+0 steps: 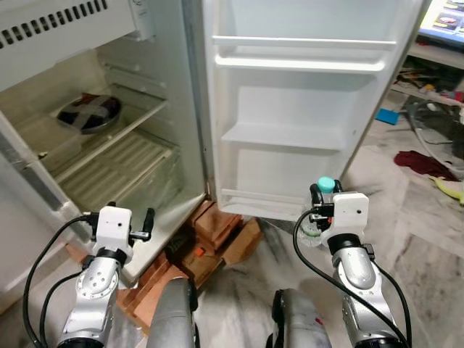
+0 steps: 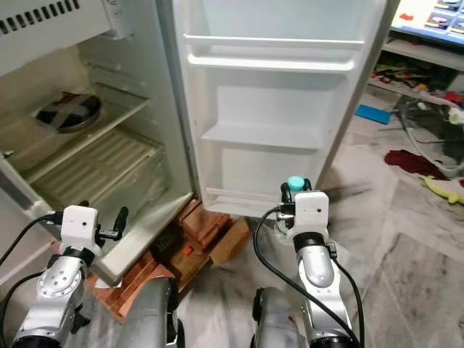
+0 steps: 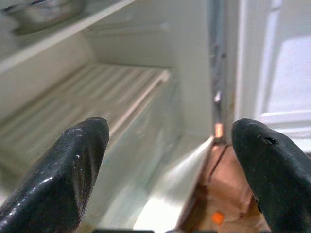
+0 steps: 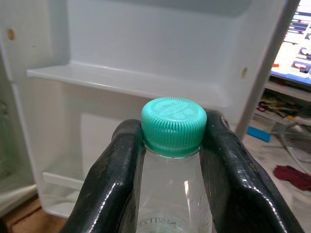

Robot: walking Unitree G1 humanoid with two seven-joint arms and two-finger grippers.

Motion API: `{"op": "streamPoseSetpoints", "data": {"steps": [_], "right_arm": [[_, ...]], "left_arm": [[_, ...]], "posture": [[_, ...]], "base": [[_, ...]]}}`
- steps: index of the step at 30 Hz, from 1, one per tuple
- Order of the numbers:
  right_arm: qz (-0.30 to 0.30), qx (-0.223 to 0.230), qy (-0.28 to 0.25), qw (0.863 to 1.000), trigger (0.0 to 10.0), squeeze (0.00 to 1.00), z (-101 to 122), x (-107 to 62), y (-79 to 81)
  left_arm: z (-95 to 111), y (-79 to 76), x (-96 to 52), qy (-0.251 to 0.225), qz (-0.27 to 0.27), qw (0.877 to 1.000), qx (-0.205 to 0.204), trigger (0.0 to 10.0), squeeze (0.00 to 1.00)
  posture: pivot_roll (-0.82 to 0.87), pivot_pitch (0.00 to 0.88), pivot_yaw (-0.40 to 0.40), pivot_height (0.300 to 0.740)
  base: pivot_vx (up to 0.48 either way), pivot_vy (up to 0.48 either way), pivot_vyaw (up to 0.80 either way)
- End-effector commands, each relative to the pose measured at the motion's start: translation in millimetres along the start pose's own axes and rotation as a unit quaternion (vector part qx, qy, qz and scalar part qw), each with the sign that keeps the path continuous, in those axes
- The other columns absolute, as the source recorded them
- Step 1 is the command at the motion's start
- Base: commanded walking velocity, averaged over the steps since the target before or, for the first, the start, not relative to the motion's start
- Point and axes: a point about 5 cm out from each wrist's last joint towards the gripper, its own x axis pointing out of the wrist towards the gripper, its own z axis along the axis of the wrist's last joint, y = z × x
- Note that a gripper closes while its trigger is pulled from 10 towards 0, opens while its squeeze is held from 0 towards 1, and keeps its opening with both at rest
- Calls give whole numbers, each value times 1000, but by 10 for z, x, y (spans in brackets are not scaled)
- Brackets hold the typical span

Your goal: Restocking fridge

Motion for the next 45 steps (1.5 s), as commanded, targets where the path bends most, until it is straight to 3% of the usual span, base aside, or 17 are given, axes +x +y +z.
{"op": "streamPoseSetpoints", "data": {"steps": [1,10,45], "right_arm": [[4,-5,-22,1000,10000,0,99,73,13],[8,-17,-31,999,10000,0,147,177,-49],[9,-27,-27,999,10000,0,103,153,-51]], "left_arm": [[64,-39,43,-16,-8,1000,2,10000,0],[66,-95,42,-21,-11,1000,-1,10000,0],[51,-150,64,-20,-27,999,0,10000,0]], "posture": [[-33,24,0,638],[-26,16,-12,638],[-32,24,-10,638]], "base": [[247,0,0],[268,0,0],[294,0,0]]}}
